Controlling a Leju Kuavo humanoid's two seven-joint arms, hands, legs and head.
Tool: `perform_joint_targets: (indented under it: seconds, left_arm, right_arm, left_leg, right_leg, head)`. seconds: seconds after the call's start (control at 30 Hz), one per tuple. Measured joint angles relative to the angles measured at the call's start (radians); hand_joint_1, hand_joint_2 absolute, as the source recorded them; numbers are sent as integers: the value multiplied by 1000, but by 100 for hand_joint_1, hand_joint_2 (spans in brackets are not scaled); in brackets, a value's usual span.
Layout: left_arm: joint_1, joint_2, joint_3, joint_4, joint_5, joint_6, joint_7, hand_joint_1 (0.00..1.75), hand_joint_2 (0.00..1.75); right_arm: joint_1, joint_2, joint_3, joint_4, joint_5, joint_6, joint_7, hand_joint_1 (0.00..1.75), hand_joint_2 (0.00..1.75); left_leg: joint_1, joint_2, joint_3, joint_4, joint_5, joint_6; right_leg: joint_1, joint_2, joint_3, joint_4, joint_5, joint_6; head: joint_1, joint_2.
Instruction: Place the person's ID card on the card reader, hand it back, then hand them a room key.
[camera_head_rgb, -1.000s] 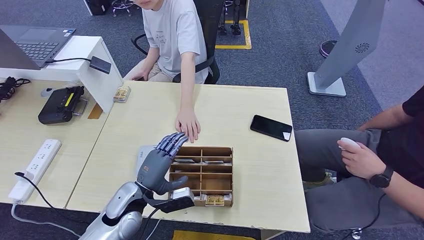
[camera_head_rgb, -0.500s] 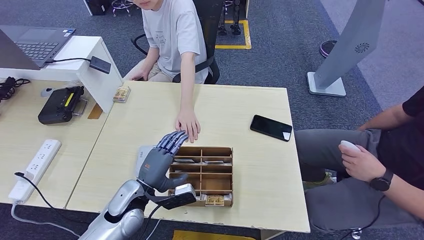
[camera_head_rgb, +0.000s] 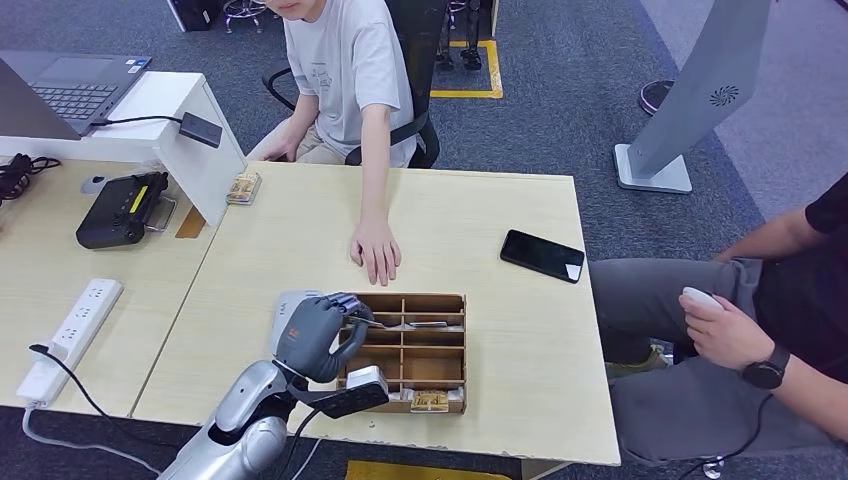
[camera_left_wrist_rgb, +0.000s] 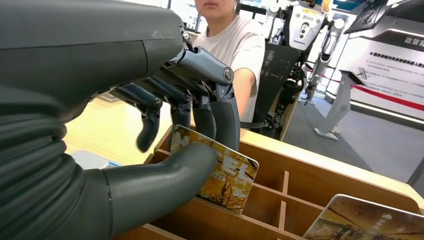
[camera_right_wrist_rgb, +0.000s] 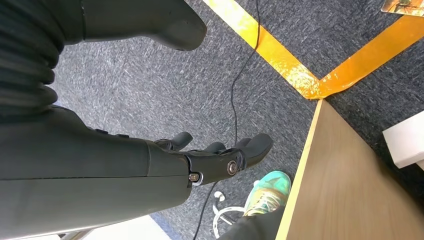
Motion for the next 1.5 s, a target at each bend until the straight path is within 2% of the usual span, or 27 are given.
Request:
perform_joint_targets:
  seconds: [0.4,0.67,0.73,0.8,0.93,1.03,1.13,1.33,1.5]
  left_arm:
    - [2,0,12,2,24,-13,-9,175,175]
    - [1,28,52,-48,164,-55,-77,175,175]
    - [-4,51,62,-88,193,-64,-96,175,175]
    - [-29,97,76,-155,245,-100,-113,175,175]
    - [-149,233,156,-309,386,-241,-114,175,175]
    - [-237,307,246,-397,434,-328,-107,175,175]
    - [-267,343,295,-447,436,-346,-106,175,175]
    - [-293,408,347,-505,421,-317,-94,175,175]
    - [-269,432,387,-513,345,-264,-81,175,175]
  right_arm:
    - [-3,-2,9,0,-11,-3,-1,0,175]
    - [-4,-3,14,0,-27,-6,-8,0,175]
    - [-4,-3,14,0,-33,-6,-10,0,175]
    - [-4,-4,16,0,-41,-6,-14,0,175]
    - [-3,-11,26,2,-63,-7,-25,0,175]
    - [-2,-14,33,3,-73,-7,-32,0,175]
    - [-3,-14,36,4,-76,-7,-36,0,175]
    - [-3,-17,39,6,-85,-7,-40,0,175]
    - [-3,-17,45,6,-87,-8,-34,0,175]
  left_leg:
    - [0,0,0,0,0,0]
    - [0,0,0,0,0,0]
    - [0,0,0,0,0,0]
    - [1,0,0,0,0,0]
    - [1,0,0,0,1,-2]
    - [1,0,0,0,2,-2]
    - [1,1,0,0,2,-2]
    - [1,1,0,0,2,-2]
    - [1,1,0,0,2,-2]
  right_leg:
    - [0,0,0,0,0,0]
    - [0,0,0,0,0,0]
    - [0,0,0,0,0,0]
    - [0,0,-1,1,0,0]
    - [1,0,-2,3,0,0]
    - [1,0,-2,4,0,0]
    - [1,0,-2,4,0,0]
    - [0,0,-3,4,0,0]
    - [0,0,-3,4,0,0]
  head:
    - [0,0]
    - [0,0]
    - [0,0]
    - [0,0]
    - [0,0]
    - [0,0]
    - [0,0]
    - [0,0]
    - [0,0]
